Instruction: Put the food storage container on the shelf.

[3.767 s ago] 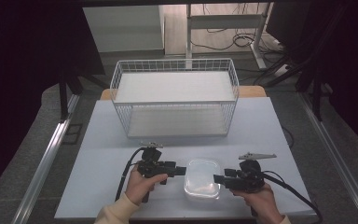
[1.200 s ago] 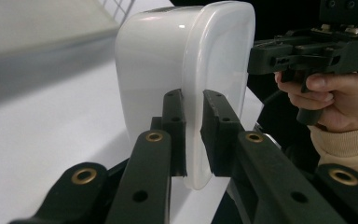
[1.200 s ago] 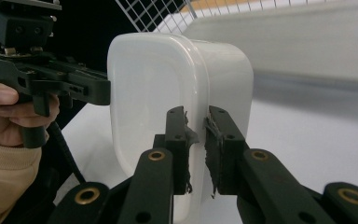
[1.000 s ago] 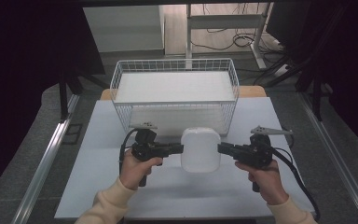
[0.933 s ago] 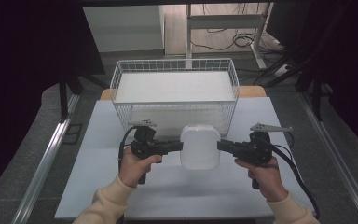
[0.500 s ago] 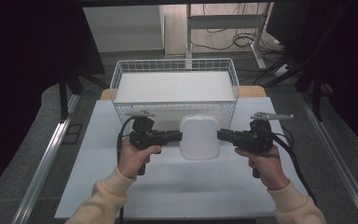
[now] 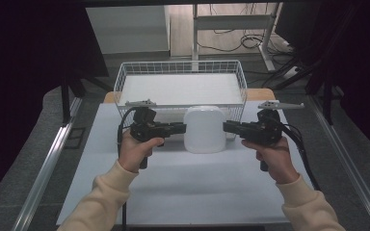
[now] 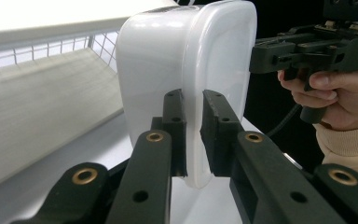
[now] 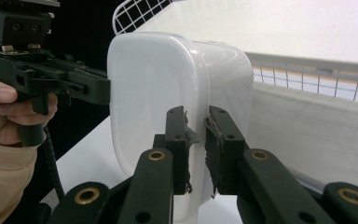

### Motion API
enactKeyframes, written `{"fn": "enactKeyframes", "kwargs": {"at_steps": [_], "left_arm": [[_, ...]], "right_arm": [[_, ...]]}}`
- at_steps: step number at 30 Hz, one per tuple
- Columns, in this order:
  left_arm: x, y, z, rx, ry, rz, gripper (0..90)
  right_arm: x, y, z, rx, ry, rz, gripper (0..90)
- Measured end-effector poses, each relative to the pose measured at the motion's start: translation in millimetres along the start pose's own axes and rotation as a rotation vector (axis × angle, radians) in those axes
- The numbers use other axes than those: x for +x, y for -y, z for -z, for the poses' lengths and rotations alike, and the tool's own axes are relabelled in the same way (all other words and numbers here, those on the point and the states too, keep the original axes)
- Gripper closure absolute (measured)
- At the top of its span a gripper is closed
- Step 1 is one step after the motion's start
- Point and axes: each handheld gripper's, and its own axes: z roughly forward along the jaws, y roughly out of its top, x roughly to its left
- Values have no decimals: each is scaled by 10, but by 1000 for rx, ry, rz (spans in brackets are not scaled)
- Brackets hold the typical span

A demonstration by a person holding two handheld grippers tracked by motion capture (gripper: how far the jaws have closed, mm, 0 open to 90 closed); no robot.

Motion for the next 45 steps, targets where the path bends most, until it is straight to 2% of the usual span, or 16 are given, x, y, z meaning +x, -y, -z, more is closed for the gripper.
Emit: {"fn": "enactKeyframes", "kwargs": {"at_steps": [5,12,26,31,38,45], "left_arm": [[25,-104,40,-1,4,8,806],[1,-258,103,-15,-9,-17,806],[47,-515,223,-31,-13,-14,806],[84,-593,250,-40,-8,-9,806],[125,-762,332,-54,-26,-19,806],[193,-871,391,-64,-29,-11,806]], "right_arm": [[7,-118,-16,7,-10,-5,789],[41,-288,-3,-4,-3,7,789],[80,-607,-55,-5,-4,17,789],[79,-704,-78,-3,-4,27,789],[78,-914,-138,-1,-10,44,789],[88,-1092,-210,7,-12,52,788]]}}
